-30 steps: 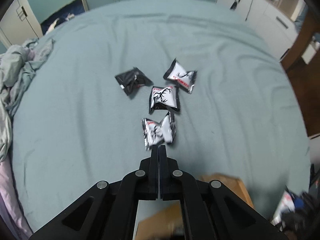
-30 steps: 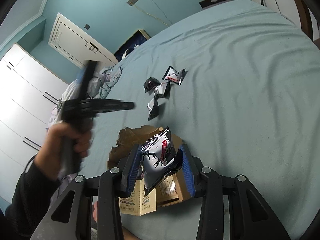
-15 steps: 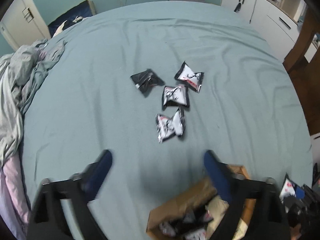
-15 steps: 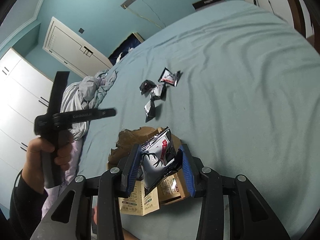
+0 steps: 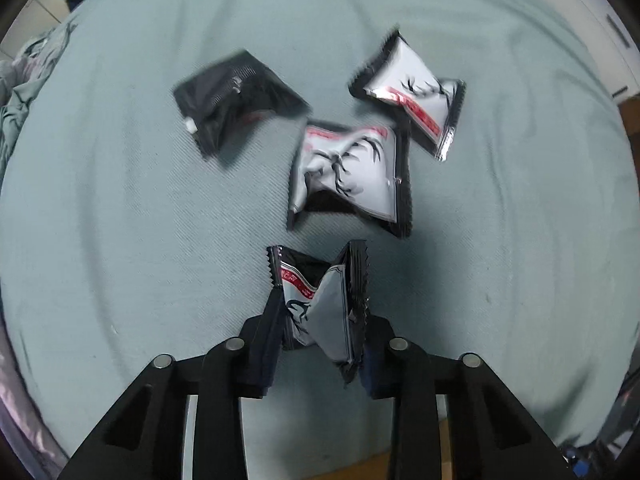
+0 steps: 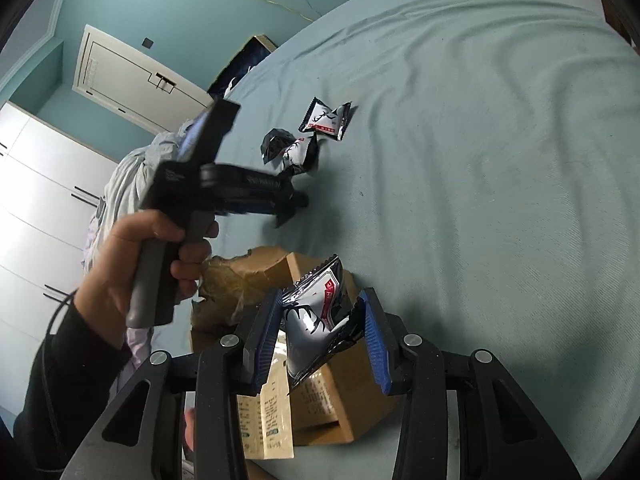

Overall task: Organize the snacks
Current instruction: 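Carry both white packets over the box and open both grippers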

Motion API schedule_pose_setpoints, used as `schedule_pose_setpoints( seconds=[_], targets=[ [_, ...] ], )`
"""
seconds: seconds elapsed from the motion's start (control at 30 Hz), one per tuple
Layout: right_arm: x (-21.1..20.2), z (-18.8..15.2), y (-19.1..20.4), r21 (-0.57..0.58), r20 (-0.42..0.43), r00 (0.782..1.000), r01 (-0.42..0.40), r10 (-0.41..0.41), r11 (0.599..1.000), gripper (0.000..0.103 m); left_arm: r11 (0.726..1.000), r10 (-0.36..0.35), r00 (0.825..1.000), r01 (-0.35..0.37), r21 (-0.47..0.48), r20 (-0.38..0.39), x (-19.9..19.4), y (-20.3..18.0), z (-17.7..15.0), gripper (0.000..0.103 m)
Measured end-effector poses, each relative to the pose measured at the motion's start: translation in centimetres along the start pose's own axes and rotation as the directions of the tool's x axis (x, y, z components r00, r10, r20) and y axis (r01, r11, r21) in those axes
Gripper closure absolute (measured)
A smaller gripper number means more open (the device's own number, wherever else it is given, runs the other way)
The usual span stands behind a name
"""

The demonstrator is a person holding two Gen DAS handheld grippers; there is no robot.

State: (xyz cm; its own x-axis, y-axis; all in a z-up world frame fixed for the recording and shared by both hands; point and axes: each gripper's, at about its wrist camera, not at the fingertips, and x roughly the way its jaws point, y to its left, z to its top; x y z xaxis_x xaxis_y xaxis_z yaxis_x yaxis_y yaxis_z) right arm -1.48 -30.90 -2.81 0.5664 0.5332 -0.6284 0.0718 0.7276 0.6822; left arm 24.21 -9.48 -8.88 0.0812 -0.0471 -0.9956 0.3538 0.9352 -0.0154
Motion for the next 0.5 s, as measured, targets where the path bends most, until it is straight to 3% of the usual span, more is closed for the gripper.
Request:
schedule_pose_setpoints(
  seconds=[0.2, 0.4, 0.5],
  targets=[
    [-1.0, -0.2, -0.1, 0.007, 0.008, 1.000, -0.014, 0.014, 1.000, 0.065, 0.998, 0.048, 0.989, -0.040, -0.055, 0.139, -4.9, 2.3, -2.3, 0.079],
    [-2.4, -1.3, 1.4, -0.042, 0.042, 0.999, 0.000, 0.002, 0.999, 0.065, 0.999, 0.039, 0.961, -0.044, 0.012, 0.275, -11.8, 1.5, -10.0, 0.079],
    [-2.8, -1.8, 1.9, -0.055, 0.054, 0.999, 0.010, -0.007, 0.998, 0.065, 0.999, -0.018, 0.953, 0.002, 0.051, 0.302, -13.5, 0.4, -14.7, 0.079]
  ],
)
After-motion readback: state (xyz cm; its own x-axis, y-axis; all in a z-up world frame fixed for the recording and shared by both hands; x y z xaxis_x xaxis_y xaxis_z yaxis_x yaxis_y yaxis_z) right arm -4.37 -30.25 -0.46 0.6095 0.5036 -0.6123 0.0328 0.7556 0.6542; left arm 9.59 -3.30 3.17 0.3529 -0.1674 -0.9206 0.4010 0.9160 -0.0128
